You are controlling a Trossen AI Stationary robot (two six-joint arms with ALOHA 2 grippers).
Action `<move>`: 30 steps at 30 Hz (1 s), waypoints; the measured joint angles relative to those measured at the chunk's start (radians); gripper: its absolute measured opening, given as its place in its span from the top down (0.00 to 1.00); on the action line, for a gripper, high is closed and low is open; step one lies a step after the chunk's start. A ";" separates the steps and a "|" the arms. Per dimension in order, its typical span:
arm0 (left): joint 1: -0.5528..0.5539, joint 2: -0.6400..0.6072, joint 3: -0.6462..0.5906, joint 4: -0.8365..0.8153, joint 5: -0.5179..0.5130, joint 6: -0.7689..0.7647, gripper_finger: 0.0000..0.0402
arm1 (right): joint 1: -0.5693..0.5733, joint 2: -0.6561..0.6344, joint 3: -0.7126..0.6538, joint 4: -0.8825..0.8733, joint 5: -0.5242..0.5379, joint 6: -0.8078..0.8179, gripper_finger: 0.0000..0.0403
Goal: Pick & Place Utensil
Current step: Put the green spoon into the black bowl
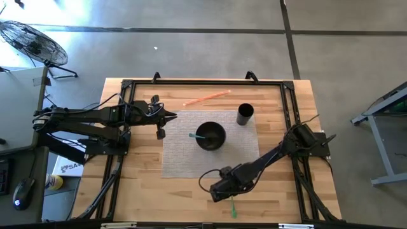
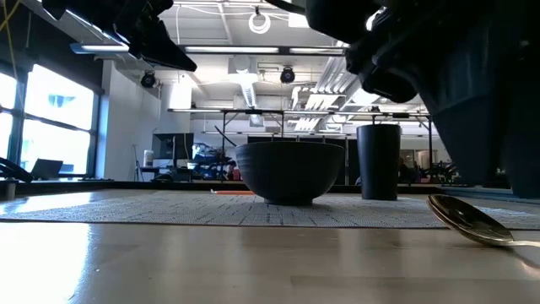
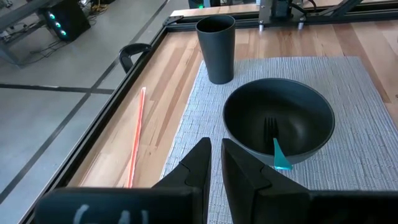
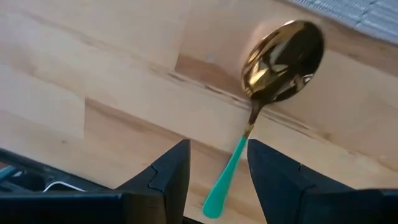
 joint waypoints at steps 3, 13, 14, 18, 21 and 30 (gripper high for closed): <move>0.000 0.000 0.000 0.000 0.000 0.000 0.91 | 0.007 0.016 0.001 -0.014 -0.001 0.021 0.62; 0.000 0.000 0.000 0.000 0.000 0.000 0.91 | 0.018 0.062 0.000 -0.014 0.031 0.043 0.62; 0.000 0.000 0.000 0.000 0.000 0.000 0.91 | 0.018 0.062 0.000 -0.016 0.038 0.041 0.62; 0.000 0.000 0.000 0.000 0.000 0.000 0.91 | 0.016 0.062 0.000 -0.032 0.043 0.028 0.67; 0.000 0.000 0.000 0.000 0.000 0.000 0.91 | 0.016 0.062 0.000 -0.046 0.040 0.021 0.74; 0.000 0.000 0.000 0.000 0.000 0.000 0.91 | 0.016 0.062 0.000 -0.045 -0.004 -0.009 0.92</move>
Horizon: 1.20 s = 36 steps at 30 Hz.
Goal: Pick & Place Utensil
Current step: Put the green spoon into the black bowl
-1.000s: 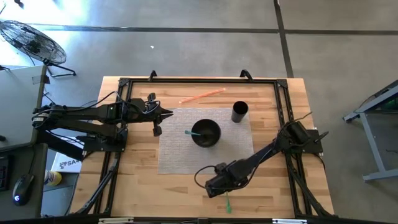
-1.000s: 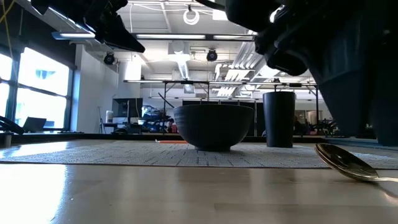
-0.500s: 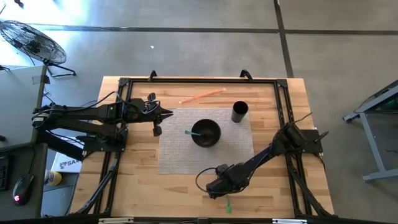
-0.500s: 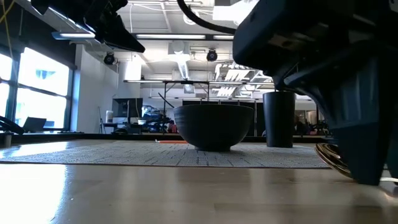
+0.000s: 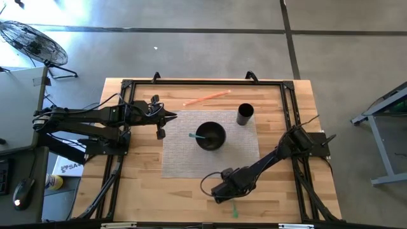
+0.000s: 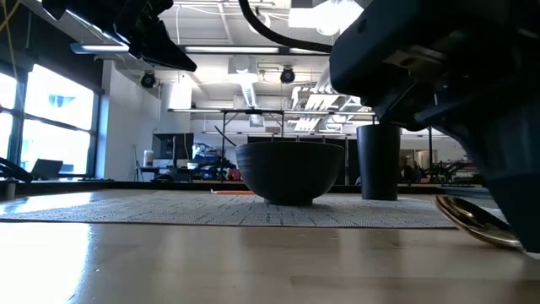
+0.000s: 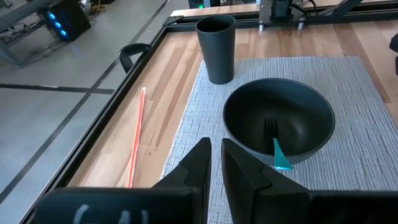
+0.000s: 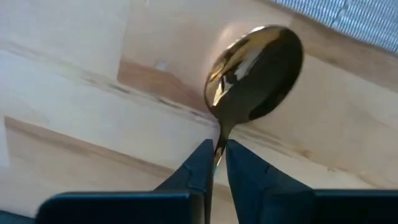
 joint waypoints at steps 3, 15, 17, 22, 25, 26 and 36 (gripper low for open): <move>0.000 0.000 0.000 0.000 0.000 0.000 0.91 | 0.000 0.000 0.000 -0.008 -0.001 -0.026 0.93; 0.000 0.000 0.000 0.000 0.000 0.000 0.91 | 0.000 -0.001 0.000 -0.075 0.033 -0.123 0.95; 0.000 0.000 0.000 0.000 0.000 0.000 0.91 | 0.000 -0.001 0.000 -0.075 0.037 -0.128 0.92; 0.000 0.000 0.000 0.000 0.000 0.000 0.91 | 0.009 -0.001 0.000 -0.082 0.049 -0.128 0.84; 0.000 0.000 0.000 0.000 0.000 0.000 0.91 | 0.012 -0.001 0.000 -0.090 0.036 -0.135 0.84; 0.000 0.000 0.000 0.000 0.000 0.000 0.91 | 0.013 -0.001 0.000 -0.093 0.032 -0.135 0.85; 0.000 0.000 0.000 0.000 0.000 0.000 0.91 | 0.015 -0.001 0.000 -0.098 0.030 -0.158 0.99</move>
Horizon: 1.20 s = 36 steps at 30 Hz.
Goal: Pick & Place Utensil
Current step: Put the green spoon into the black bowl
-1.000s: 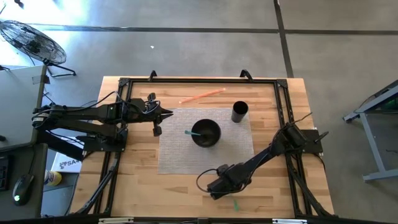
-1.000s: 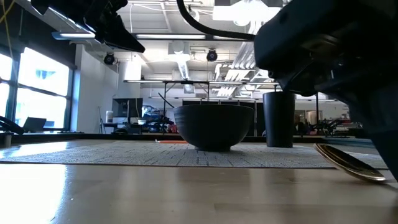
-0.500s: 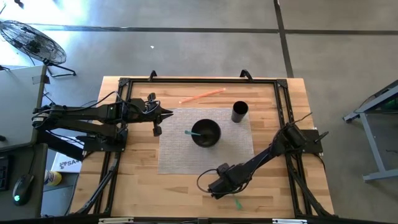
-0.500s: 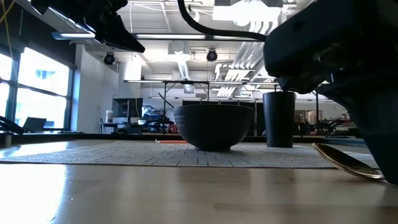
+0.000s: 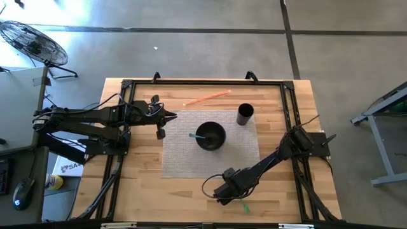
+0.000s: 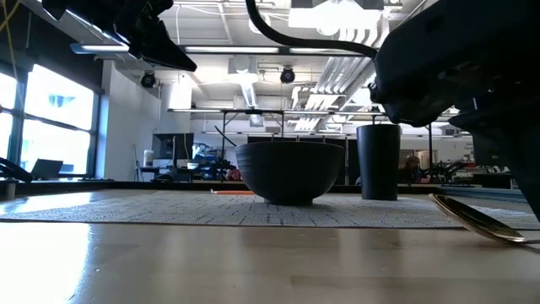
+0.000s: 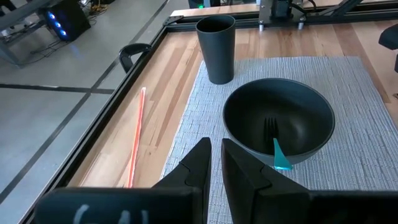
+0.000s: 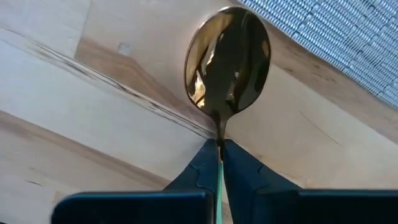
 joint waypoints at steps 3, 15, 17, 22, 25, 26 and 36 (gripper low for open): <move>0.000 0.000 0.000 0.000 0.000 0.000 0.91 | -0.003 0.000 0.000 0.000 0.021 -0.020 0.97; 0.000 0.000 0.000 0.000 0.000 0.000 0.91 | -0.074 -0.136 -0.002 -0.016 0.151 -0.135 0.99; 0.000 0.000 0.000 0.000 0.000 0.000 0.91 | -0.098 -0.186 -0.001 -0.018 0.190 -0.159 0.99; 0.000 0.000 0.000 -0.001 0.000 0.000 0.91 | -0.195 -0.263 0.052 -0.048 0.270 -0.325 0.99; 0.000 0.000 0.000 0.000 0.000 0.000 0.91 | -0.271 -0.262 0.152 -0.121 0.267 -0.477 0.99; 0.000 0.000 0.000 0.000 0.000 0.000 0.91 | -0.298 -0.256 0.191 -0.141 0.267 -0.532 0.99; 0.000 0.000 0.000 0.000 0.000 0.000 0.91 | -0.530 -0.145 0.415 -0.235 0.211 -0.977 1.00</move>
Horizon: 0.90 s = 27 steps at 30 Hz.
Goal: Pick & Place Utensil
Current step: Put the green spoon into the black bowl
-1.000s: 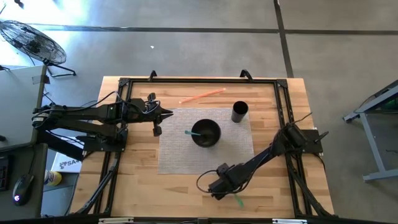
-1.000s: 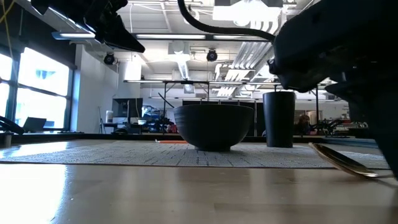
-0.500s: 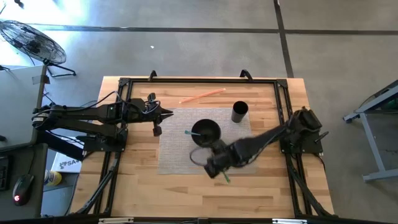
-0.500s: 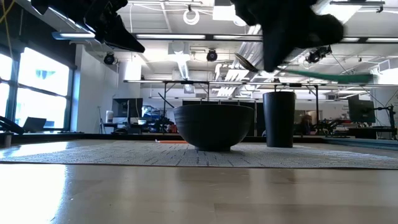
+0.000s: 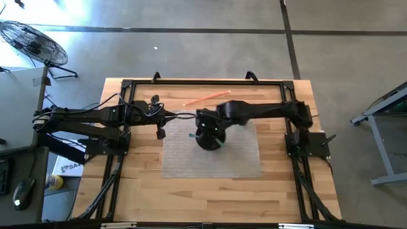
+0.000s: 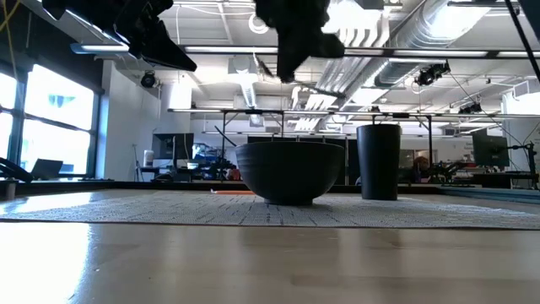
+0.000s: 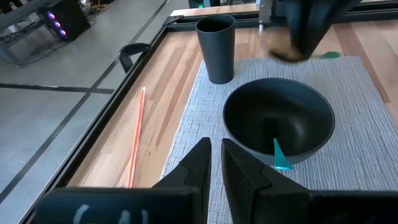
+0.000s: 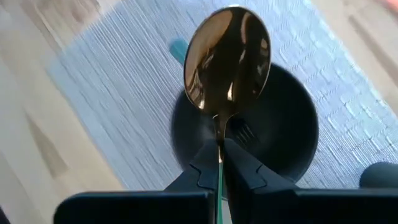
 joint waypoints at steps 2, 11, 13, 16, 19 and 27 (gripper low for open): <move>0.000 0.000 0.000 0.001 0.000 0.000 0.91 | -0.029 0.020 -0.014 -0.024 -0.045 -0.025 1.00; 0.000 0.000 0.000 0.000 0.000 0.000 0.91 | -0.097 0.039 -0.126 0.016 -0.144 -0.100 0.98; 0.000 0.000 0.000 0.001 0.000 0.000 0.91 | -0.102 0.039 -0.149 0.055 -0.147 -0.121 0.98; 0.000 0.000 0.000 0.000 0.000 0.000 0.91 | -0.116 0.039 -0.196 0.119 -0.160 -0.128 0.98; 0.000 0.000 0.000 0.000 0.000 0.000 0.91 | -0.128 0.039 -0.220 0.133 -0.175 -0.129 0.98; 0.000 0.000 0.000 0.000 0.000 0.000 0.91 | -0.142 0.038 -0.241 0.200 -0.213 -0.120 0.97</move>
